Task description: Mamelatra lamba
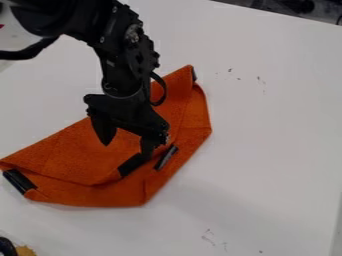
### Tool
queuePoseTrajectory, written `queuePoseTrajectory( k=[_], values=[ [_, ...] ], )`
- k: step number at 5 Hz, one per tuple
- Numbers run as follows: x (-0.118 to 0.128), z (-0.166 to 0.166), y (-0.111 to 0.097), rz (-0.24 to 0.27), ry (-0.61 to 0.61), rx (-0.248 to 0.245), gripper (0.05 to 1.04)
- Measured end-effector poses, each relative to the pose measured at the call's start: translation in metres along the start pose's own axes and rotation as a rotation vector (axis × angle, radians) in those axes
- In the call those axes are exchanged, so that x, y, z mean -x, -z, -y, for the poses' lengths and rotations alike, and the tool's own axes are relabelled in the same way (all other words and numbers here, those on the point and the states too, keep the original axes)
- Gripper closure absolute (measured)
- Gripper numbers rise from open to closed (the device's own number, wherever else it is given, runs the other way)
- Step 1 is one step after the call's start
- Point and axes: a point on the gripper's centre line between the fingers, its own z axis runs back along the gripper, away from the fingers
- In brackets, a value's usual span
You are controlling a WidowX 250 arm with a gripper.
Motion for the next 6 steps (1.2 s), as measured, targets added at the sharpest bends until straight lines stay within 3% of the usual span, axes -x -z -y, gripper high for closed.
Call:
queuePoseTrajectory(
  k=[4,5,6],
  values=[
    [0.004,0.000,0.036,-0.039,-0.004,0.056,0.083],
    [0.006,-0.003,0.045,-0.049,-0.009,0.066,0.136],
    [0.007,-0.003,0.047,-0.053,0.003,0.069,0.424]
  ],
)
